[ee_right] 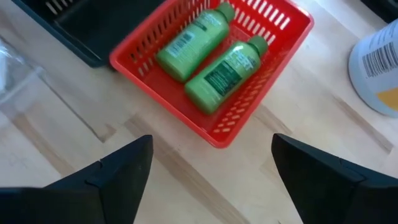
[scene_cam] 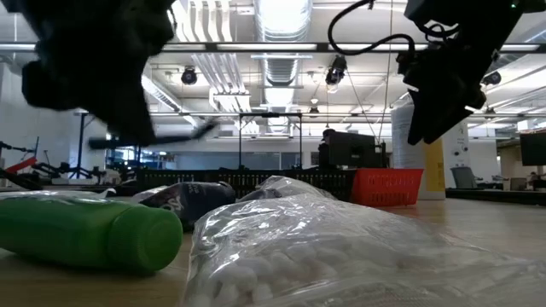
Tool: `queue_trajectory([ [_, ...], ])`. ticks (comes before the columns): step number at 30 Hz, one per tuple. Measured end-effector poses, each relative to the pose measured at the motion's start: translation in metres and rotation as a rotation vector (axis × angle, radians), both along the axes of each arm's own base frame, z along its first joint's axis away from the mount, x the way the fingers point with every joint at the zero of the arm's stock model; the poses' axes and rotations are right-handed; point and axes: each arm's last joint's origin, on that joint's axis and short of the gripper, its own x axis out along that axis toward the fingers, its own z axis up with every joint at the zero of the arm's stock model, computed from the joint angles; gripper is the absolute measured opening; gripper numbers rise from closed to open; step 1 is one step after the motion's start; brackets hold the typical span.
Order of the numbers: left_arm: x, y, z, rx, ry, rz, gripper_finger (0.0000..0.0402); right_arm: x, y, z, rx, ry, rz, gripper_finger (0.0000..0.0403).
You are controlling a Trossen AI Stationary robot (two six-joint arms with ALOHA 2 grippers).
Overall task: Pick & Place Travel size toiletries
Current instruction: Put the blue razor into the left black bin, then put the blue shave cream into the middle black bin
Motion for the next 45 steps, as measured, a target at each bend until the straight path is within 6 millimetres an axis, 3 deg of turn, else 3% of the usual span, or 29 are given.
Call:
queue_trajectory([
  [6, -0.018, 0.040, 0.035, 0.135, -0.184, 0.359, 0.0026, 0.004, -0.003, 0.006, -0.005, -0.024, -0.002, 0.0302],
  [11, -0.017, 0.091, 0.036, 0.163, -0.164, 0.518, 0.0026, 0.008, -0.007, 0.013, -0.006, -0.046, -0.014, 0.0293],
  [17, -0.016, 0.150, 0.020, 0.171, -0.084, 0.606, 0.0026, 0.015, -0.007, 0.030, -0.011, -0.088, 0.007, 0.0292],
  [24, -0.018, 0.200, -0.019, -0.031, -0.135, 0.592, 0.0026, 0.018, -0.007, 0.041, -0.009, -0.114, 0.007, 0.0312],
  [28, -0.027, 0.207, -0.032, -0.064, -0.098, 0.601, 0.0026, 0.017, -0.007, 0.043, -0.010, -0.095, 0.004, 0.0323],
  [36, -0.029, 0.205, -0.035, -0.077, -0.088, 0.585, 0.0029, 0.013, -0.007, 0.041, 0.003, -0.077, -0.032, 0.0342],
  [45, -0.029, 0.205, -0.035, -0.088, -0.091, 0.596, 0.0106, 0.013, -0.007, 0.041, 0.004, -0.077, -0.032, 0.0354],
])
